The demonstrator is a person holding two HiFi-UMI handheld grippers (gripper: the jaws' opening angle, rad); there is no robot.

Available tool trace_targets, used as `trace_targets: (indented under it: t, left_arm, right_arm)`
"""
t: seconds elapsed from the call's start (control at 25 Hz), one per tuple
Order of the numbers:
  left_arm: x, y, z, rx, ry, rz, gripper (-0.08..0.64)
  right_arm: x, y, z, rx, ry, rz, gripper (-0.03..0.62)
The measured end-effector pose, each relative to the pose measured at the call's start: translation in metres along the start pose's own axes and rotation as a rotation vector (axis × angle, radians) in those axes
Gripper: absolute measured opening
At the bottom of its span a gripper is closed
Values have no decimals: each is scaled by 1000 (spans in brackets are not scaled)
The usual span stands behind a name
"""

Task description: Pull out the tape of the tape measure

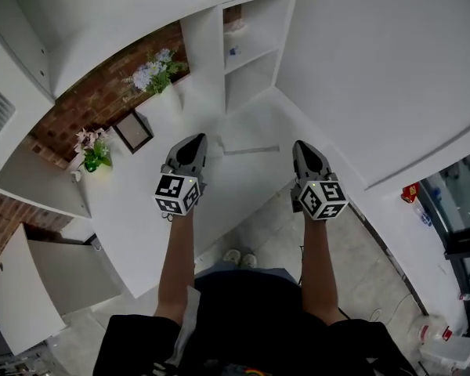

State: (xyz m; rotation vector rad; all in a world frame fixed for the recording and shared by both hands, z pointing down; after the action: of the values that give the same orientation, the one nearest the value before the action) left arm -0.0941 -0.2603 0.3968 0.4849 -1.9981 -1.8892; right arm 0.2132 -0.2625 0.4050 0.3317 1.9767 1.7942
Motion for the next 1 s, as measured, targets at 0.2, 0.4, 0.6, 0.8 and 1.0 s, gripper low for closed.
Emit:
trace_targets:
  t: [0.2,0.4,0.6,0.8,1.0]
  left_arm:
    - [-8,9,12,-9,-56,17,9]
    - [-12,14,15,11,-52,26,9]
    - [-15,16,15,22,-46,19,9]
    - [-16,16,16,28,-44,16,9]
    - [-19,16,13,37,-36,17,9]
  right_arm:
    - [-1,1,18,-40,52,-25,-3]
    - [3,2,22,-19,29,-11,-3]
    - [0,4,23,-20,23,-26,-3]
    - [1,5,23,-20,16,-26,-3]
    - [-1,4,24,-19,14,-28,-3]
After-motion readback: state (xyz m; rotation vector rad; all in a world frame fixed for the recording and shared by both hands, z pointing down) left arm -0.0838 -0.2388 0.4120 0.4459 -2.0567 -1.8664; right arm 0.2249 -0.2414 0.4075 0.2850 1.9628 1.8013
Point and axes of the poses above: the fingertips, and each gripper's own axes: z backward along the fingers, x to its left, y out of its underside, the point moved 7 cm from there along z, backward along the fingers, and after that the axes turned 2 degrees about x, right-handed, at the moved point
